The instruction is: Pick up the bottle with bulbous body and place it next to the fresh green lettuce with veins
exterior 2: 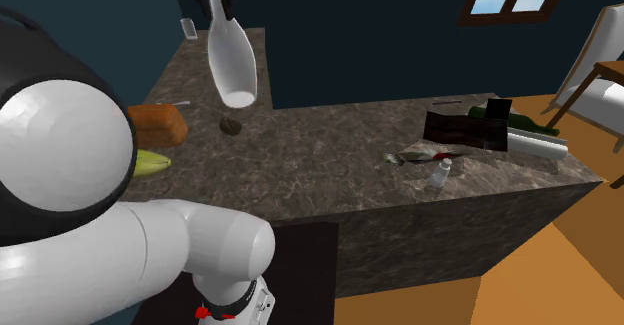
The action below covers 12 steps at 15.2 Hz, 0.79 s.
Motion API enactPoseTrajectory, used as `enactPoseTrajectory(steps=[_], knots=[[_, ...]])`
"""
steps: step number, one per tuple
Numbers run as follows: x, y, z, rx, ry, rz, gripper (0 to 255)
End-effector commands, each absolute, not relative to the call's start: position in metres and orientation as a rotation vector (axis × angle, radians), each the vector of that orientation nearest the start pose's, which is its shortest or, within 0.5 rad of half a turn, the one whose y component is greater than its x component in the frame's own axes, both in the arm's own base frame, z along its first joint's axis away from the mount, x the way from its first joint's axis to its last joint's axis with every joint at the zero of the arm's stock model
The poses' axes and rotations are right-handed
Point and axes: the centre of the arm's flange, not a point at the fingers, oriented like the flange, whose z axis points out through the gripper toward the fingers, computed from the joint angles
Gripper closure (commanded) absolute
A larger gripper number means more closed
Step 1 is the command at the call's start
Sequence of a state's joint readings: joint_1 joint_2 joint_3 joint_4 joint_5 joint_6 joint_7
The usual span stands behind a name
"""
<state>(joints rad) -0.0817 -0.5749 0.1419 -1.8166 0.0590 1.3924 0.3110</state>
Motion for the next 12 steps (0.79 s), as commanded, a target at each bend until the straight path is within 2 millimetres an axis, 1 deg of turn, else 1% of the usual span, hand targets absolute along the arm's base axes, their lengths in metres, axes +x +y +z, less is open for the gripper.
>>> enactPoseTrajectory(steps=[1,12], knots=[[0.347,0.078,0.749,-3.101,0.396,-0.231,255],[0.394,0.216,0.749,-3.101,0.396,-0.231,255]])
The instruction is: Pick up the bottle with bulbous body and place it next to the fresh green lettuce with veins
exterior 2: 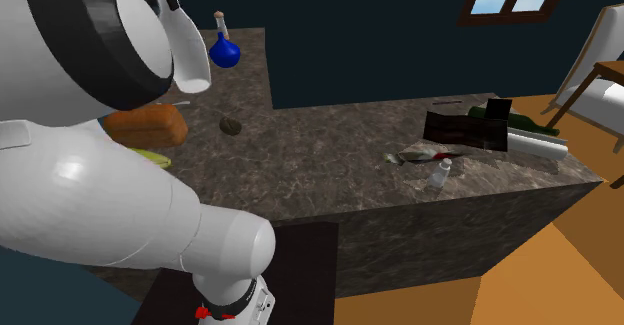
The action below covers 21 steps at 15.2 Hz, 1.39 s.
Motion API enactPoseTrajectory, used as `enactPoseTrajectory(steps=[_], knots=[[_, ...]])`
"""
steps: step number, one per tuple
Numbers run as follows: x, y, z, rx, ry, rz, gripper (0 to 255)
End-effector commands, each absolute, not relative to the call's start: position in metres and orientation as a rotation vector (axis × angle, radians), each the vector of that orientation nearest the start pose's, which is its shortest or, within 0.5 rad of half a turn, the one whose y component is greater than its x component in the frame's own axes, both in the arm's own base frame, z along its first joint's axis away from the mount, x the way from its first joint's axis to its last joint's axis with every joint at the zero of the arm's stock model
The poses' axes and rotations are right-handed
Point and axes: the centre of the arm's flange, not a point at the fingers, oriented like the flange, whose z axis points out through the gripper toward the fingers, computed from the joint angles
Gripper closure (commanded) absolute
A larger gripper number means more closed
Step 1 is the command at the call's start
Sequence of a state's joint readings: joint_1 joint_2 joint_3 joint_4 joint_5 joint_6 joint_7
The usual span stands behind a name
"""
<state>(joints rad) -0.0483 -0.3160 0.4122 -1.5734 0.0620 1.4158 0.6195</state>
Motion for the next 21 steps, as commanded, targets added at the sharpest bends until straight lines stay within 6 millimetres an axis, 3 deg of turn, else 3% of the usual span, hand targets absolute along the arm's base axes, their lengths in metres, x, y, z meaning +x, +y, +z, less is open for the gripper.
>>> enactPoseTrajectory(steps=[1,3,21], knots=[[0.398,0.228,0.750,-3.101,0.396,-0.231,255],[0.405,0.250,0.750,-3.101,0.396,-0.231,255],[0.405,0.250,0.655,-3.101,0.396,-0.231,255]])
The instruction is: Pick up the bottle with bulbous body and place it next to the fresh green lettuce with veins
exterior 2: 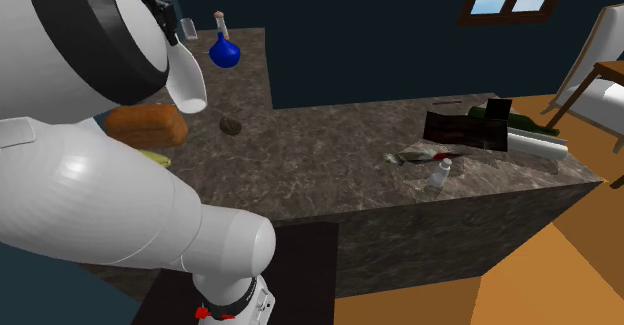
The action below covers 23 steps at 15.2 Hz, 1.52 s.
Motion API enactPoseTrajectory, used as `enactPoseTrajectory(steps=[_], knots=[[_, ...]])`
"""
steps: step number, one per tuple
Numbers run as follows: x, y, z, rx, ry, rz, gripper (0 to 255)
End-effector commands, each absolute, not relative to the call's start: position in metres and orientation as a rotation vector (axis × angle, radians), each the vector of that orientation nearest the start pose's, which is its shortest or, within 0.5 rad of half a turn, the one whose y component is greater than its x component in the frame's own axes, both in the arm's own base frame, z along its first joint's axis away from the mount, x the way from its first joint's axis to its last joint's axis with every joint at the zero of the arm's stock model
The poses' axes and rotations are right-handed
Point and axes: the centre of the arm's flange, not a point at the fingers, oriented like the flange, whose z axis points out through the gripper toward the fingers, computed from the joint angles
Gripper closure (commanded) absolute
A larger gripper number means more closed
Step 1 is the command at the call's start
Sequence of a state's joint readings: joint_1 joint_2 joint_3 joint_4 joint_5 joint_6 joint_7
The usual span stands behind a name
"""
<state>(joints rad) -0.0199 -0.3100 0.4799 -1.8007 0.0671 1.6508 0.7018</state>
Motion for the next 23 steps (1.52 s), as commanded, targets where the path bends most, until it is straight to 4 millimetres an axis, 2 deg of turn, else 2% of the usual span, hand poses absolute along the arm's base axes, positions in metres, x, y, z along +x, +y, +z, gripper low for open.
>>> enactPoseTrajectory(steps=[1,23], knots=[[0.405,0.250,0.649,-3.101,0.396,-0.231,255],[0.405,0.250,0.533,-3.101,0.396,-0.231,255]])
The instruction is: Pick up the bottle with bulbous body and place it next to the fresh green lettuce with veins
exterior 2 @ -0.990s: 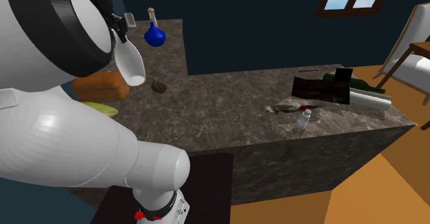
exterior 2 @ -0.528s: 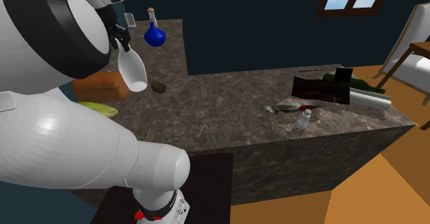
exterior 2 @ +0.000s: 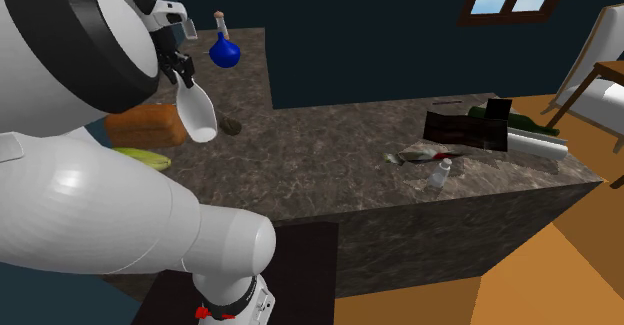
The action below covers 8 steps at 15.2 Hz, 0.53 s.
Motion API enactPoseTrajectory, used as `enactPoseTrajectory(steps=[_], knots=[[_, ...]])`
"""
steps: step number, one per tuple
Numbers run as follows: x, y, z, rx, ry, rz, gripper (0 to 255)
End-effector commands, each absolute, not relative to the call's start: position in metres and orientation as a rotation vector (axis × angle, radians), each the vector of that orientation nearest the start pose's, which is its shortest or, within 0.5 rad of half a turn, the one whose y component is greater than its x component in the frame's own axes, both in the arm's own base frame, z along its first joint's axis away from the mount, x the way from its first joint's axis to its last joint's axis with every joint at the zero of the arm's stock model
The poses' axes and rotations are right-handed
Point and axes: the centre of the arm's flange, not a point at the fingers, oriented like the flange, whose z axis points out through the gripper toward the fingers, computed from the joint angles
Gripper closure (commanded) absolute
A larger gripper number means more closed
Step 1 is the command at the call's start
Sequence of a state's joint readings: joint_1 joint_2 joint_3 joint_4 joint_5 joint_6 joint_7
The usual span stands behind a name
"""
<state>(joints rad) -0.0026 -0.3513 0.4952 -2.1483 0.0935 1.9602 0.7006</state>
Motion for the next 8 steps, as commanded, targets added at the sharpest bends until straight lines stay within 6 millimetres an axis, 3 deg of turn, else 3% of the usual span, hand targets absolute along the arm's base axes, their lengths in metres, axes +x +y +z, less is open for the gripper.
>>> enactPoseTrajectory(steps=[1,8], knots=[[0.405,0.250,0.528,-3.101,0.396,-0.231,255],[0.405,0.250,0.491,-3.101,0.396,-0.231,255]])
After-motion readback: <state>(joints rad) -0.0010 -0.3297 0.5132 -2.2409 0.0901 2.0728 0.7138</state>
